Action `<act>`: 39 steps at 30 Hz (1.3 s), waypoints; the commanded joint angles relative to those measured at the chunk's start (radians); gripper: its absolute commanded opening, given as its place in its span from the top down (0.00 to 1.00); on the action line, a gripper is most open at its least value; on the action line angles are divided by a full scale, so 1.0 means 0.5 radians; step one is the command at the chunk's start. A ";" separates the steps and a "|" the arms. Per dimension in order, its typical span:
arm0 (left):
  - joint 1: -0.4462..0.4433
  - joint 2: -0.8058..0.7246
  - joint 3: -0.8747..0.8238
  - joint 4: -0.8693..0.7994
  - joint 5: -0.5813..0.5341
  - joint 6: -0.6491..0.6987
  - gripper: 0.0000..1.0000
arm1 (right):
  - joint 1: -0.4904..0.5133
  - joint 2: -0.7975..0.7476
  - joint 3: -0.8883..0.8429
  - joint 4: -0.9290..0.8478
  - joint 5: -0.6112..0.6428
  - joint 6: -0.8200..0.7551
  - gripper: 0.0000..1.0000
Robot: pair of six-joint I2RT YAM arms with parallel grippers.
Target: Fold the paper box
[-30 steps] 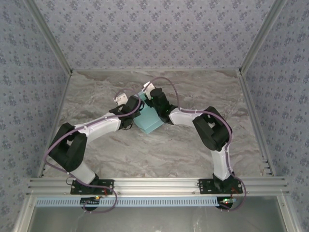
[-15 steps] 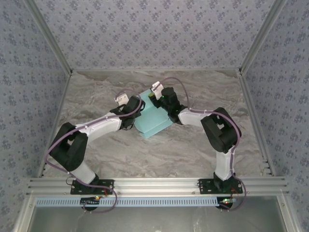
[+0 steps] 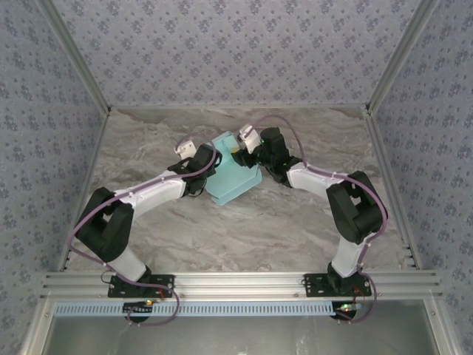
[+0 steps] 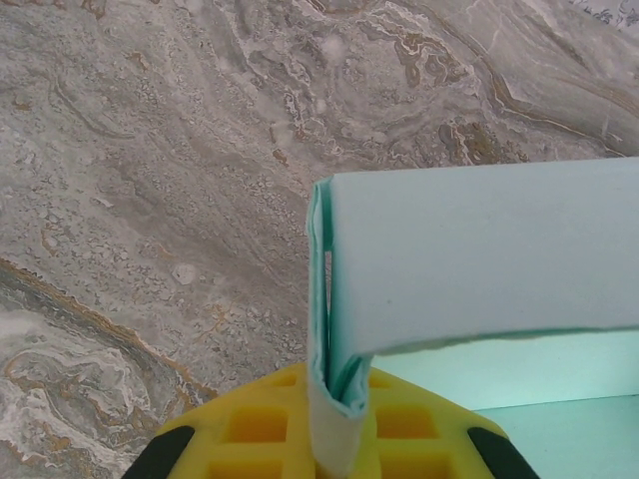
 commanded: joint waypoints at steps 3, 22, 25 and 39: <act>0.007 -0.002 0.053 -0.028 -0.048 -0.025 1.00 | 0.040 0.130 0.176 -0.236 0.107 -0.081 0.47; -0.009 0.020 0.070 0.006 0.093 -0.086 1.00 | 0.299 0.629 0.556 0.086 1.703 -0.183 0.83; -0.011 0.020 0.077 0.003 0.095 -0.087 1.00 | 0.271 0.616 0.484 0.142 1.721 -0.089 0.81; -0.010 0.046 0.092 -0.025 0.044 -0.080 1.00 | 0.070 0.199 0.104 0.253 0.404 0.037 0.50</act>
